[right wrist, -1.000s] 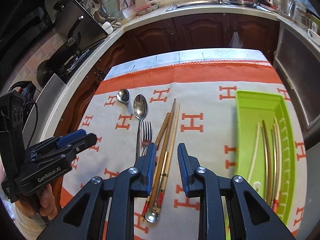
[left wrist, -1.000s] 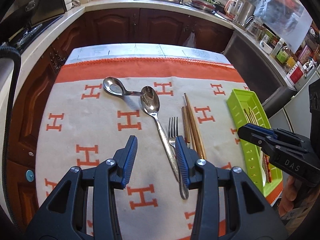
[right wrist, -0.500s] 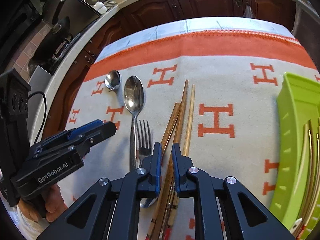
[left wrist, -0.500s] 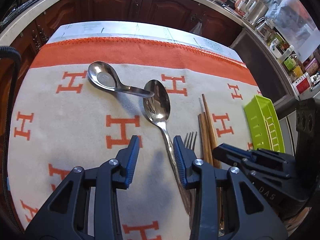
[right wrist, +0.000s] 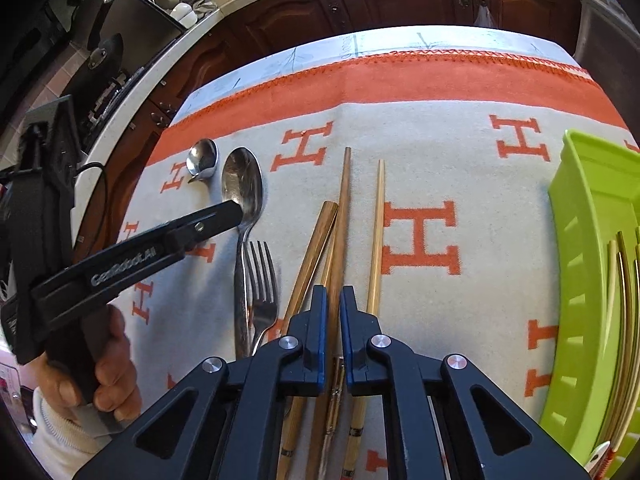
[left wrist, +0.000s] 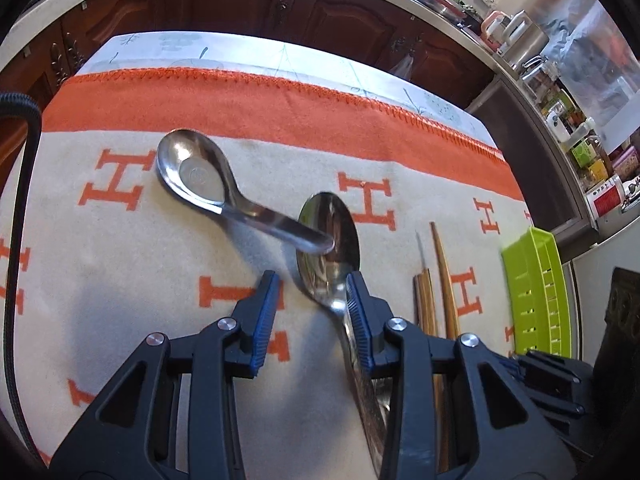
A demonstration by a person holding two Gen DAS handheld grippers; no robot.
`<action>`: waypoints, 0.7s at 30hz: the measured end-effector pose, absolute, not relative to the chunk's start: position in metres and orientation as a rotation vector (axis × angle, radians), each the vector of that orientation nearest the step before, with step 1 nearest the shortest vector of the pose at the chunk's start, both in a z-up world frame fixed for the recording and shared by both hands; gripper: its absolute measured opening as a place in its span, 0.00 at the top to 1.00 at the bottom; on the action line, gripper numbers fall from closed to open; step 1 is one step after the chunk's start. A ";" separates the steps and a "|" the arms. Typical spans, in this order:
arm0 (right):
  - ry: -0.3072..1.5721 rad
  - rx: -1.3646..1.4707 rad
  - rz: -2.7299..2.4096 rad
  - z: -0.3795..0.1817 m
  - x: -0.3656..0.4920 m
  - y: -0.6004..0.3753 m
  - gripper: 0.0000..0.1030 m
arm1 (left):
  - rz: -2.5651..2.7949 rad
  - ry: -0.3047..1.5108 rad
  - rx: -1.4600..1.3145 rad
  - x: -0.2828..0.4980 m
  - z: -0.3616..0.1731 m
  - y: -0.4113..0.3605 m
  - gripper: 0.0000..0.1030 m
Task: Organize utensils
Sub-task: 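Grasp a metal spoon with the left tool while the right tool grasps a wooden chopstick, then carry the metal spoon and wooden chopstick over the lime-green tray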
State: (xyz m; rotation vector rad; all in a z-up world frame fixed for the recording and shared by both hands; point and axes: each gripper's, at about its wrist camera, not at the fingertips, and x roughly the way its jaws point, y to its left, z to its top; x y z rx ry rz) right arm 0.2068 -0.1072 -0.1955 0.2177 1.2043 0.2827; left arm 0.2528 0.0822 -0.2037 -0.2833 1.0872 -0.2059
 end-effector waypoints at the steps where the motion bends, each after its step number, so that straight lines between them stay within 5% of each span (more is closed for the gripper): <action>1: 1.194 0.229 0.285 -0.193 0.204 -0.110 0.94 | -0.206 1.074 -0.280 0.256 -0.205 0.081 0.69; 7: 1.152 0.289 0.291 -0.174 0.190 -0.125 0.94 | -0.216 0.993 -0.258 0.266 -0.209 0.071 0.69; 12: 1.134 0.332 0.294 -0.164 0.182 -0.137 0.94 | -0.283 0.949 -0.300 0.272 -0.217 0.066 0.94; 21: 1.113 0.391 0.299 -0.157 0.166 -0.157 0.94 | -0.344 0.933 -0.435 0.261 -0.215 0.079 0.98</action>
